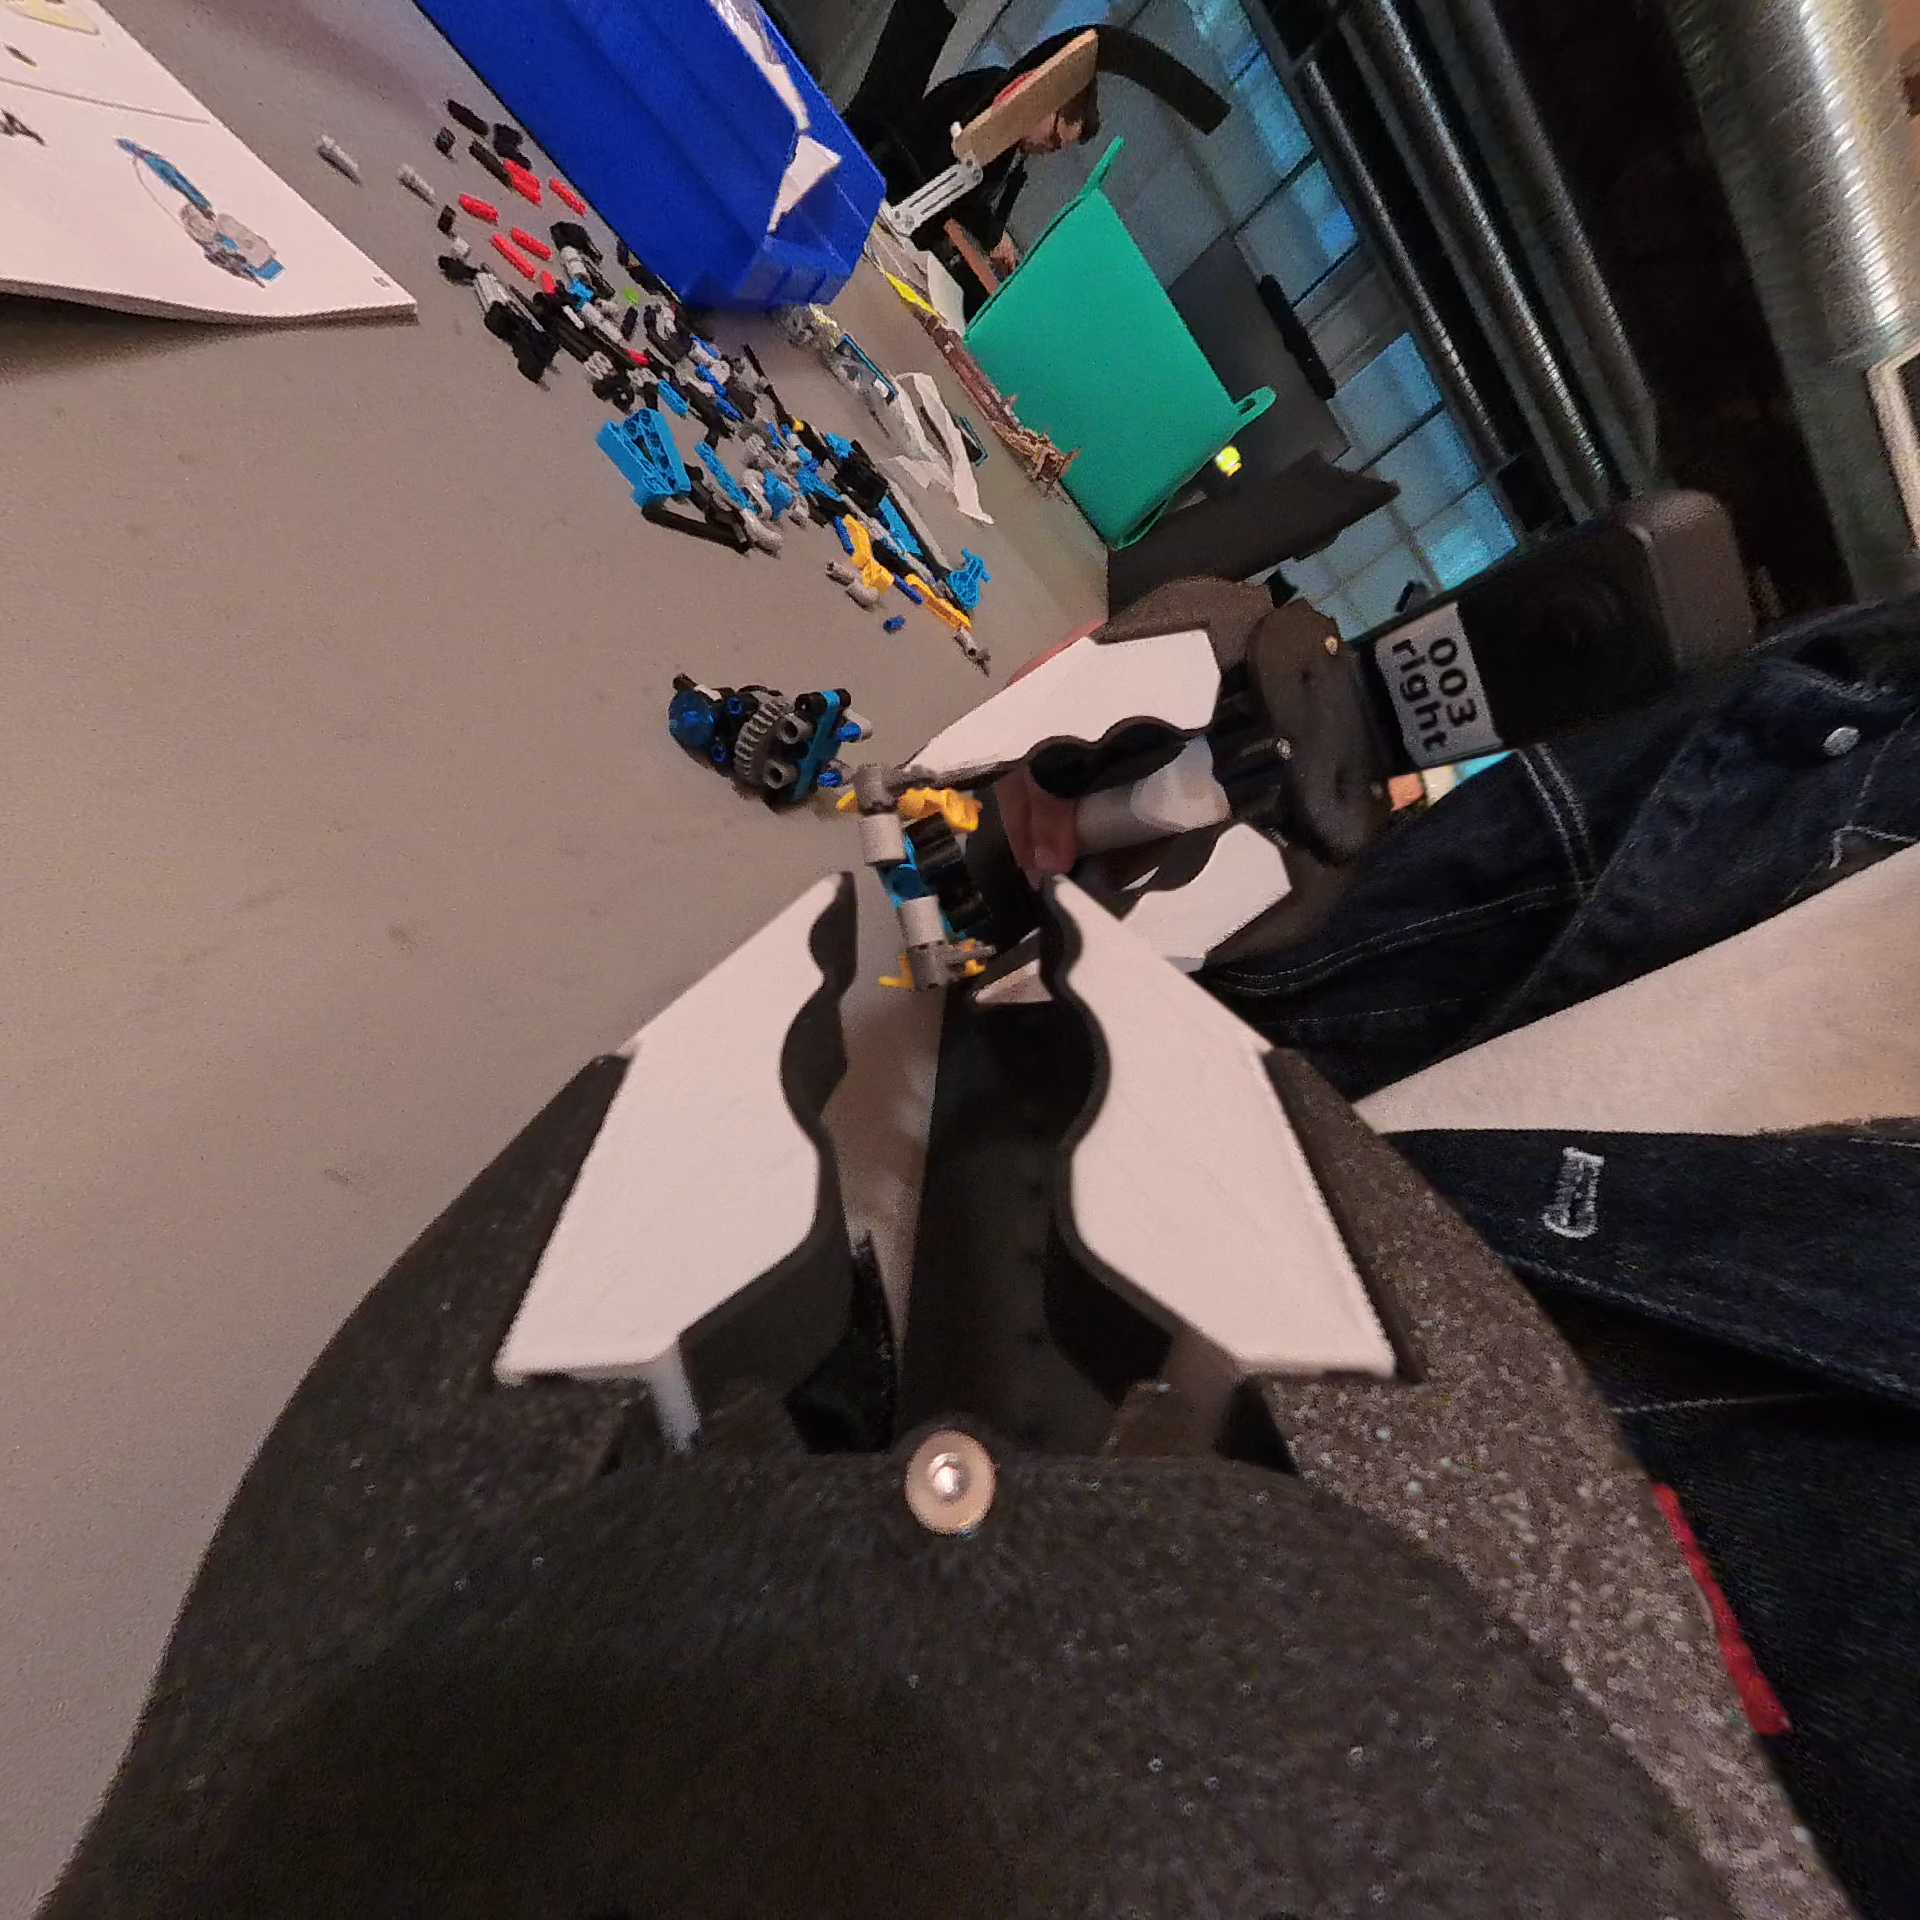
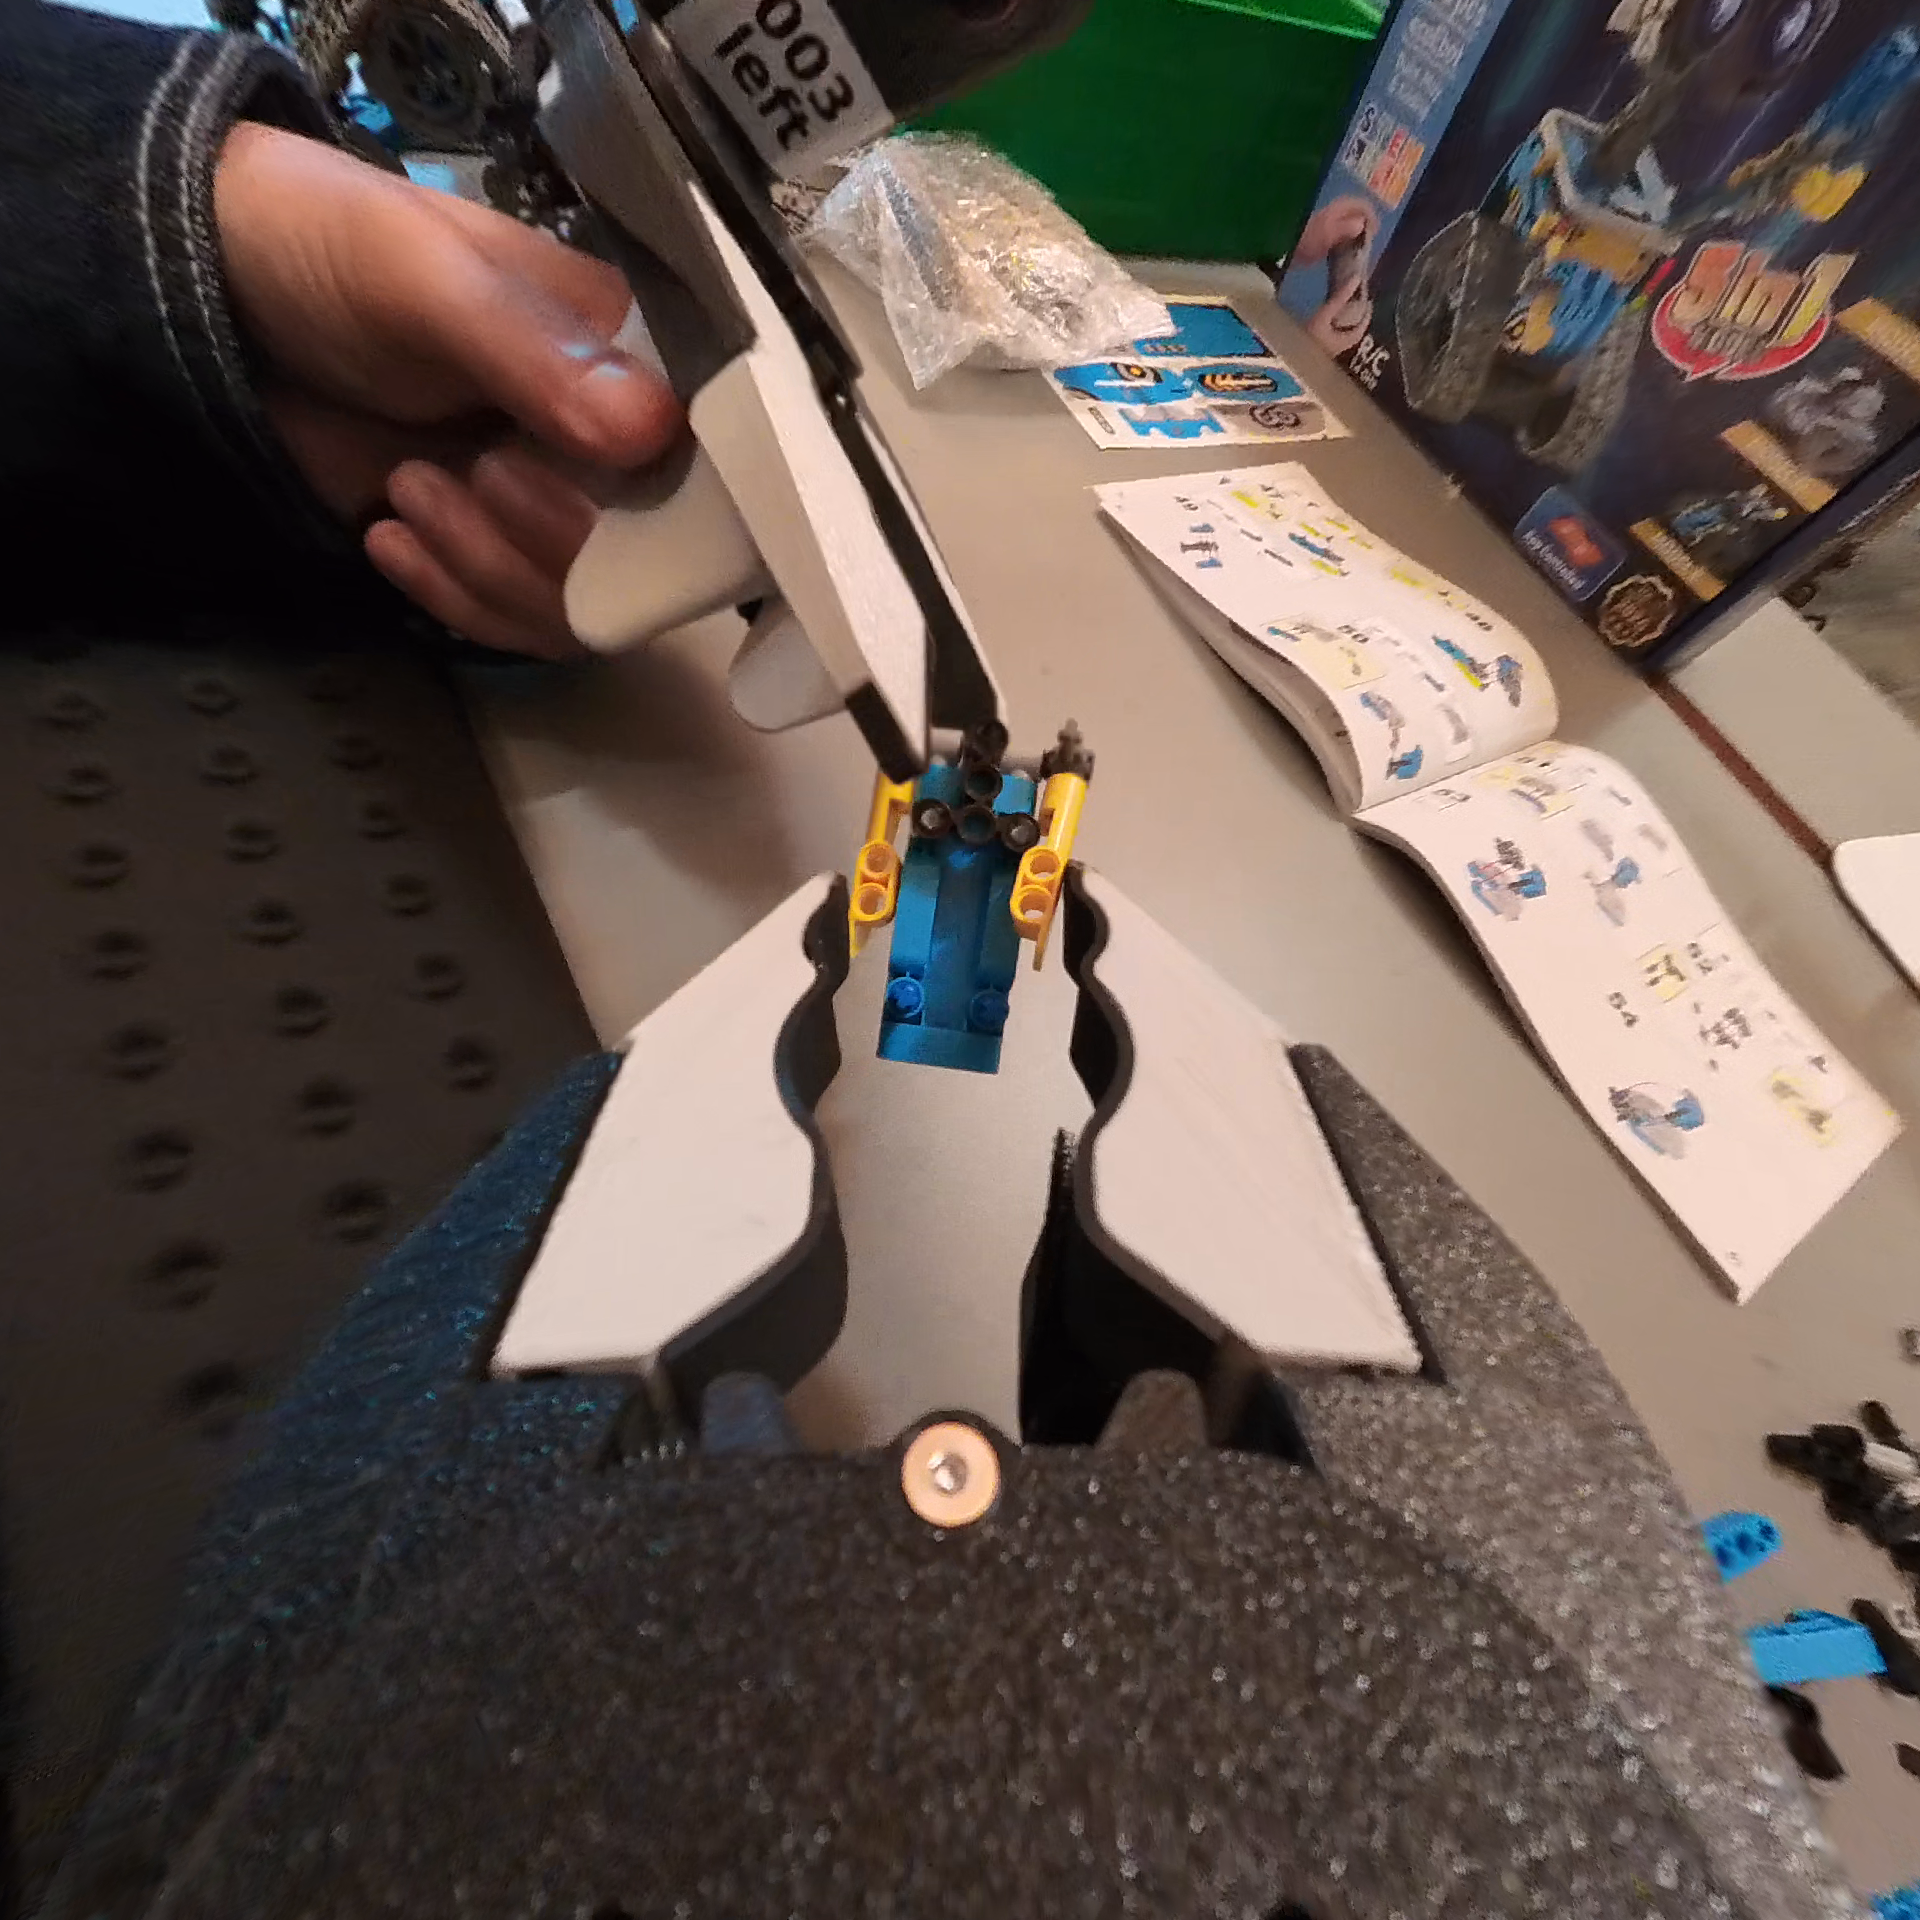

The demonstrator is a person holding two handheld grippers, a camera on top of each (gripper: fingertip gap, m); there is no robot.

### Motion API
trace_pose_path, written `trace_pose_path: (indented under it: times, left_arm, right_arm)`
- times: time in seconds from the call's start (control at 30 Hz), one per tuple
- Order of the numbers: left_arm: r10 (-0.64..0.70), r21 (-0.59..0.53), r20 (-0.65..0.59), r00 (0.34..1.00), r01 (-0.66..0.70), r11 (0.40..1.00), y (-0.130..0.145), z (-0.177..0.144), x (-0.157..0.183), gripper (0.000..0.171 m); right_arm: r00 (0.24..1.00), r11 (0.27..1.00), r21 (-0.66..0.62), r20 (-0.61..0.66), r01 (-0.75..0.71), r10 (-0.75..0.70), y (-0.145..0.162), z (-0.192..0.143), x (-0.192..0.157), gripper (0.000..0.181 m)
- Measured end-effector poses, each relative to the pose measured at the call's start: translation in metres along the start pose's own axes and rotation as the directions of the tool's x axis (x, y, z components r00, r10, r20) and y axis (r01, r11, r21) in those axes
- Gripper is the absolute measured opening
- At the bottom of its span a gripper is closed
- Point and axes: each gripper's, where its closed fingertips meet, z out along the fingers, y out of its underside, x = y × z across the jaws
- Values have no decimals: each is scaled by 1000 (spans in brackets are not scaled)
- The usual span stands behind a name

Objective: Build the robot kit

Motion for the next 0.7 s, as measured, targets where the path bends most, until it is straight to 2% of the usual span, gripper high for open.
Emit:
trace_pose_path:
  times: [0.07, 0.2, 0.33, 0.37, 0.47, 0.53, 0.57, 0.67, 0.7]
  left_arm:
    - [11, 3, 15, 1000, -11, 1000, 0, 1, -1, 20]
    - [0, 2, 62, 998, 0, 1000, 0, 0, -10, 15]
    - [3, 1, 64, 998, -3, 1000, 1, 2, -10, 15]
    - [-10, 6, 64, 998, 10, 1000, 0, 3, -11, 15]
    - [-69, 10, 55, 996, 68, 998, 2, 5, -14, 15]
    - [-73, 16, 46, 996, 73, 997, 0, 6, -13, 16]
    - [-75, 12, 49, 996, 74, 997, 1, 6, -13, 15]
    - [-72, -10, 23, 997, 73, 997, 4, 9, -9, 16]
    - [-73, -5, 15, 997, 74, 997, 3, 9, -7, 14]
  right_arm:
    - [1000, 1000, 16, -7, 9, -9, -2, -2, 0, 41]
    - [999, 999, -5, 38, -35, 35, 3, 3, -2, 43]
    - [985, 989, -19, 83, -148, 149, 2, 12, 2, 74]
    - [986, 989, -14, 83, -144, 145, 0, 13, 2, 74]
    - [998, 997, 34, 23, -62, 61, -13, 14, 3, 67]
    - [1000, 1000, -8, -5, -18, 18, -8, 20, 2, 61]
    - [1000, 999, -32, -6, -14, 14, -4, 23, 1, 63]
    - [999, 1000, -11, -30, -19, 18, -7, 20, 6, 43]
    - [999, 1000, -2, -26, -31, 31, -8, 19, 7, 43]
